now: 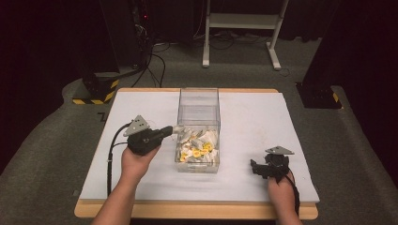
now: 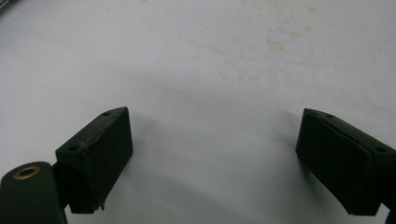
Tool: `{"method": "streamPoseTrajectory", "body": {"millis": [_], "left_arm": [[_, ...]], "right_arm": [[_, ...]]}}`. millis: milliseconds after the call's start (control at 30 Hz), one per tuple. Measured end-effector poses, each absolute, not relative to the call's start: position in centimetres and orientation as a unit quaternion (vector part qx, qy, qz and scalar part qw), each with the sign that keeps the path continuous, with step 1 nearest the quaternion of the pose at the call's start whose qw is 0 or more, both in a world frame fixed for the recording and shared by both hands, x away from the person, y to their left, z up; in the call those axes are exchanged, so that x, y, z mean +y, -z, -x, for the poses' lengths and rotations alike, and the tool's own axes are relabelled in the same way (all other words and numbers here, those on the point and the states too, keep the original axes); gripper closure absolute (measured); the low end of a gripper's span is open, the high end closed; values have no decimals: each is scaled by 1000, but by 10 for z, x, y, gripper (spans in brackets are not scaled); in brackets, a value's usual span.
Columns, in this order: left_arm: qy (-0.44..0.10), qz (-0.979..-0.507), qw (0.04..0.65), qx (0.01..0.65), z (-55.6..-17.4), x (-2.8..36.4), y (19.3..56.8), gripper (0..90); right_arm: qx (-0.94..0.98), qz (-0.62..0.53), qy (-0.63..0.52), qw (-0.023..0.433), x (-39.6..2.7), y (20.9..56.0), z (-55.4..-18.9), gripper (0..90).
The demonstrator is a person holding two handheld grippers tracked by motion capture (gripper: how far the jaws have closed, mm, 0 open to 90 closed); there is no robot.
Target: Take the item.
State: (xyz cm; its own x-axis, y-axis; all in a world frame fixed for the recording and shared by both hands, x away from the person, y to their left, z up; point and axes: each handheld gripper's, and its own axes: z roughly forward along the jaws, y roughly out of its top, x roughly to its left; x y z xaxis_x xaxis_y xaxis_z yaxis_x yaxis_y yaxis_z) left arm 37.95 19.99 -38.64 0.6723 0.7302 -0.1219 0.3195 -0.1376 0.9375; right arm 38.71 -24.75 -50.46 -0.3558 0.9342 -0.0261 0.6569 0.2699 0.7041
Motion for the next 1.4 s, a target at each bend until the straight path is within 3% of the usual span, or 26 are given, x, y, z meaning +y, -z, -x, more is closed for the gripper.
{"method": "streamPoseTrajectory", "body": {"millis": [1400], "left_arm": [[-247,-692,536,417,-385,277,373,883]], "right_arm": [[764,-520,-307,227,-248,505,-387,107]]}}
